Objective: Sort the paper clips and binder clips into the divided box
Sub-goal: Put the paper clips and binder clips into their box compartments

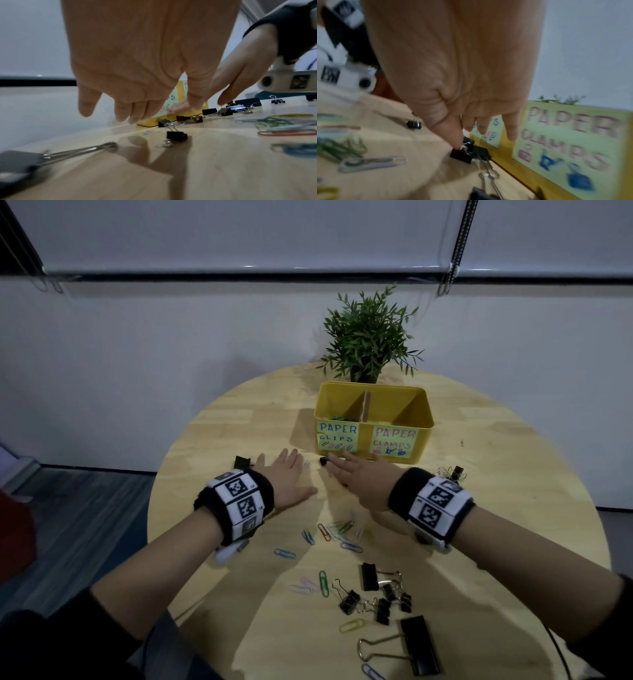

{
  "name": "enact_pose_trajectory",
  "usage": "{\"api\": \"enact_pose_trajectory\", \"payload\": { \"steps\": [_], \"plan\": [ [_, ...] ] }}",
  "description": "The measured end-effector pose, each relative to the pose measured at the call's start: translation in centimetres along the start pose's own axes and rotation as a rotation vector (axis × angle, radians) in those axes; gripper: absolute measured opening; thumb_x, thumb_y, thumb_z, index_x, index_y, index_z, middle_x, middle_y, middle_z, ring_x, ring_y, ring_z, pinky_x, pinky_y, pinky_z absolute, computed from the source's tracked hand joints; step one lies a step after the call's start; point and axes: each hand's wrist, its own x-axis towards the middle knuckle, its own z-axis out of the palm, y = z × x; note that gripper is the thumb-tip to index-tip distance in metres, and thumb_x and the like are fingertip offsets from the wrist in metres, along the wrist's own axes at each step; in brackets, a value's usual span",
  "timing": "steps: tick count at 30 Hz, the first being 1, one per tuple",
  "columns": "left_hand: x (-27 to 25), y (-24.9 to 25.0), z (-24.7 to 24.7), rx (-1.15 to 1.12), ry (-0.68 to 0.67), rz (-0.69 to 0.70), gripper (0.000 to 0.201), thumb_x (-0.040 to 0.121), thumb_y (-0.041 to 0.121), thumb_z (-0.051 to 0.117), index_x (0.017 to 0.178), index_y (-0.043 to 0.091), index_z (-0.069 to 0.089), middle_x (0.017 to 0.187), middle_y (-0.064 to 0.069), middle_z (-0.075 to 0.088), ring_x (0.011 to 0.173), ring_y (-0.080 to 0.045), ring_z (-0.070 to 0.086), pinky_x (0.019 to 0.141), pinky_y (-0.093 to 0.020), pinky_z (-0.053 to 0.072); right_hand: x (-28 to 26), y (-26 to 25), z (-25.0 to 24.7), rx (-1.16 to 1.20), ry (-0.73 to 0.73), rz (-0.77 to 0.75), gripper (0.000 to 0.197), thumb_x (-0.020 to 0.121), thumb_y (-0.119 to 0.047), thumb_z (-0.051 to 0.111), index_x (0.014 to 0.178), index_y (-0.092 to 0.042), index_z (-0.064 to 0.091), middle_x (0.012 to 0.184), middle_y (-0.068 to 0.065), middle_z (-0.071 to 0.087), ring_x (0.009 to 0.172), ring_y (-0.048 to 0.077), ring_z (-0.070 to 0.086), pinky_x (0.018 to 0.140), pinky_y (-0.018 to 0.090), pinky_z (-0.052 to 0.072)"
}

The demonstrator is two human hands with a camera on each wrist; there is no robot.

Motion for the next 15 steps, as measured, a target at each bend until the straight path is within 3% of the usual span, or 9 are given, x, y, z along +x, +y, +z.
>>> {"api": "enact_pose_trajectory", "payload": {
  "steps": [3,7,10,13,15],
  "plan": [
    [1.0,1.4,-0.5,0.070,-0.018,0.053,0.085,0.092,0.065,0.017,0.152,0.008,-0.001,0.162,-0.005,-0.004,0.149,-0.018,-0.004,0.119,-0.049,-0.002,-2.8,2.0,0.5,0.234,0.111,0.003,0.070,0.092,-0.001,0.038,0.153,-0.019,0.009,0.162,-0.002,0.004,0.150,0.015,0.006,0.122,0.043,0.013],
    [-0.4,2.8,-0.4,0.172,-0.085,0.124,0.087,0.091,0.067,0.011,0.152,0.007,-0.001,0.162,-0.006,-0.005,0.149,-0.018,-0.004,0.120,-0.048,-0.003,-8.4,5.5,0.5,0.418,0.096,0.047,0.071,0.088,0.004,0.039,0.152,-0.018,0.017,0.162,-0.004,0.008,0.148,0.014,0.014,0.122,0.030,0.013],
    [-2.9,4.0,0.2,0.080,-0.186,0.237,0.090,0.089,0.069,0.011,0.151,0.008,-0.011,0.160,-0.007,-0.014,0.149,-0.017,-0.005,0.121,-0.045,-0.002,-11.6,7.9,1.2,0.444,0.070,0.120,0.068,0.090,0.003,0.036,0.152,-0.019,0.017,0.162,-0.004,0.009,0.147,0.016,0.020,0.121,0.031,0.017],
    [-5.1,6.0,0.9,0.053,-0.265,0.347,0.091,0.086,0.072,0.010,0.149,0.012,-0.018,0.157,-0.005,-0.025,0.148,-0.017,-0.014,0.121,-0.046,-0.004,-12.6,8.2,3.1,0.377,-0.047,0.181,0.064,0.095,-0.003,0.035,0.153,-0.018,0.012,0.162,-0.001,0.004,0.149,0.015,0.010,0.121,0.028,0.009],
    [-5.5,7.5,1.4,0.087,-0.244,0.343,0.098,0.080,0.079,0.009,0.148,0.016,-0.020,0.156,-0.004,-0.028,0.147,-0.017,-0.017,0.121,-0.047,-0.005,-12.4,7.9,4.3,0.311,-0.118,0.208,0.064,0.097,-0.009,0.035,0.153,-0.016,0.007,0.162,0.002,-0.003,0.150,0.017,0.003,0.122,0.030,0.009]
  ]
}}
